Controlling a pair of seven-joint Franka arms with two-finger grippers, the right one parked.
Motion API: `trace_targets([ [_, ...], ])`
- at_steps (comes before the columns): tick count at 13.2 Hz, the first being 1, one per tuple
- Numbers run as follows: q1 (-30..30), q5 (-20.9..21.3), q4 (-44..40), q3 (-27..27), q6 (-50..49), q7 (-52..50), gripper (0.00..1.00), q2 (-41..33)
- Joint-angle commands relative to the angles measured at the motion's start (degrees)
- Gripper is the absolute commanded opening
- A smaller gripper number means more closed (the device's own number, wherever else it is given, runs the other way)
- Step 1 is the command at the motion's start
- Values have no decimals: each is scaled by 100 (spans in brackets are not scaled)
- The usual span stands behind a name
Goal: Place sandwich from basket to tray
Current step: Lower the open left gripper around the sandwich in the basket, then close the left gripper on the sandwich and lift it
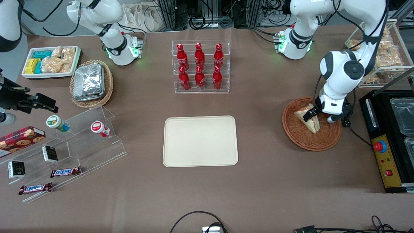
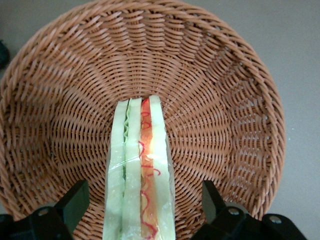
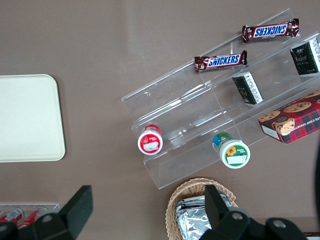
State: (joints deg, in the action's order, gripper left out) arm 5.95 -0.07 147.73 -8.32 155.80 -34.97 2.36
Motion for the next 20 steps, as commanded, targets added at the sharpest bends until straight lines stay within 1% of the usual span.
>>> trace_targets([
  [1, -6, -10, 169, -20, 345, -194, 100, 72],
  [5, -32, -10, 239, -29, 670, -308, 100, 265],
  [6, -32, -10, 265, -20, 723, -308, 98, 283],
  [7, -32, -10, 274, -20, 758, -308, 91, 309],
  [8, -32, -10, 283, -20, 776, -308, 82, 318],
  [10, -32, -2, 301, -20, 828, -300, 56, 362],
  [11, -49, -1, 301, -29, 838, -300, 46, 362],
  [12, -128, -1, 301, -29, 838, -291, 39, 362],
  [13, -129, -1, 301, -29, 838, -282, 36, 362],
  [16, -164, 16, 283, -29, 768, -186, 35, 248],
  [19, -374, 42, 213, -38, 233, 112, 35, -94],
  [20, -383, 121, 169, -46, 153, 261, 35, -182],
])
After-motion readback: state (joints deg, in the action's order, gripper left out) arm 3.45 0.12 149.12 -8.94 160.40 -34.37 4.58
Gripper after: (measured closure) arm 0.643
